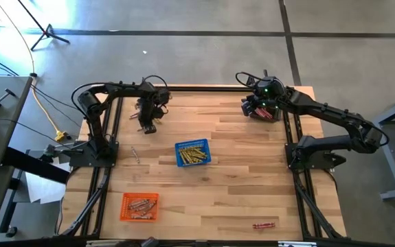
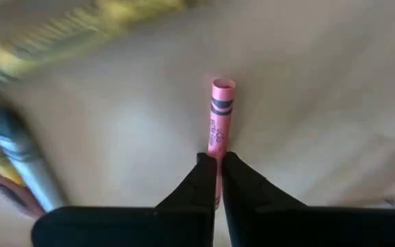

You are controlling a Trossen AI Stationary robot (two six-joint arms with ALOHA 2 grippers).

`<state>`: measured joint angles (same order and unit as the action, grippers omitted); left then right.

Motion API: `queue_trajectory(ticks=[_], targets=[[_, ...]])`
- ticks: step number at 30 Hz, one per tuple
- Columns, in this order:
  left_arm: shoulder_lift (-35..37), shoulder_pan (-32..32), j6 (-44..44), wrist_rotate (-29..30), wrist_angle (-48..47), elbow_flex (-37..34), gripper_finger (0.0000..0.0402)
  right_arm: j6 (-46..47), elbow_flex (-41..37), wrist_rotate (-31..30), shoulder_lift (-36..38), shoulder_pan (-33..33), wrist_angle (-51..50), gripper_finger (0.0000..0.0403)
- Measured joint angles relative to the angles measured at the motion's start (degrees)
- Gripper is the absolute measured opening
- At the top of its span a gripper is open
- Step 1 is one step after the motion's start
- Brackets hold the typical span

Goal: Sort crayons
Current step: Put the red crayon into the black basket

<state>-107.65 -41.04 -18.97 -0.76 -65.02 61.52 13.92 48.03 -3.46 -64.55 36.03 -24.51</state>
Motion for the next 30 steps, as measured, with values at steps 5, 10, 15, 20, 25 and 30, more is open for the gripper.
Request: queue_trajectory(ticks=[5,10,15,20,25,30], targets=[[4.3,2.2,3.8,-4.2,-3.0,0.0,0.0002,0.0,0.0,0.0,0.0,0.0,0.0,0.0126],[13.9,6.5,7.1,-8.6,-2.7,0.0,0.0001,0.0,0.0,0.0,0.0,0.0,0.0,0.0126],[25.2,14.4,15.1,-8.5,-2.2,0.1,0.0001,0.5,0.0,0.0,0.0,0.0,0.0,0.0126],[33.3,23.4,20.4,-7.4,7.2,0.1,0.0001,0.6,0.0,0.0,0.0,0.0,0.0,0.0126],[34.6,28.4,18.3,-5.7,28.1,0.1,0.0001,2.3,0.0,0.0,0.0,0.0,0.0,0.0126],[32.4,28.8,4.4,2.7,44.5,0.2,0.0001,7.9,0.0,0.7,0.0,-0.2,0.5,0.0126]])
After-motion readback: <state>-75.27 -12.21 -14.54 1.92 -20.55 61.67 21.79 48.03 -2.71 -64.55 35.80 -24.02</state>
